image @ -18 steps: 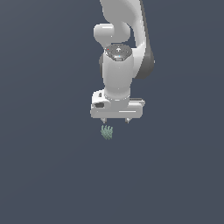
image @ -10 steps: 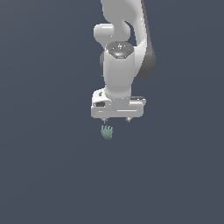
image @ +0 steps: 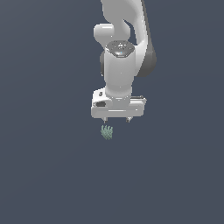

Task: Pick up the object and move it to a goal position.

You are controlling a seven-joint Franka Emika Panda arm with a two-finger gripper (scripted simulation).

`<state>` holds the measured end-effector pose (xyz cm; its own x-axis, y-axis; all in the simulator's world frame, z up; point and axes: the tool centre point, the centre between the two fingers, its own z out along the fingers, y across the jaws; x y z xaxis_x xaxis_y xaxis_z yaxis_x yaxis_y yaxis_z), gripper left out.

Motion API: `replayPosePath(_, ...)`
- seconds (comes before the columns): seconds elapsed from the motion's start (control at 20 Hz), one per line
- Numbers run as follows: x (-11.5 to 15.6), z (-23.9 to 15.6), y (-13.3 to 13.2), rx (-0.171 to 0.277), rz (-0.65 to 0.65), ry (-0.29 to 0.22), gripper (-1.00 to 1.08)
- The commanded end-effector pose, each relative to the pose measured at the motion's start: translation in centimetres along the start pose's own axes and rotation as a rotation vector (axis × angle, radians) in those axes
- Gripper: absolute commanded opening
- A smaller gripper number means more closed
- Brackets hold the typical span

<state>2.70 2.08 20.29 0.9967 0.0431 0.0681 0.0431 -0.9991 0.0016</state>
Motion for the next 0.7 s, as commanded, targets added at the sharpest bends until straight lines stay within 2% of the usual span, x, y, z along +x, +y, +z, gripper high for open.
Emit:
replayPosePath(0.0, -0.2, 0.7, 0.3, 0.000, 0.007, -0.005, 1.00)
replayPosePath(0.65, -3.5, 9.9, 4.4, -0.002, 0.113, -0.061, 1.00)
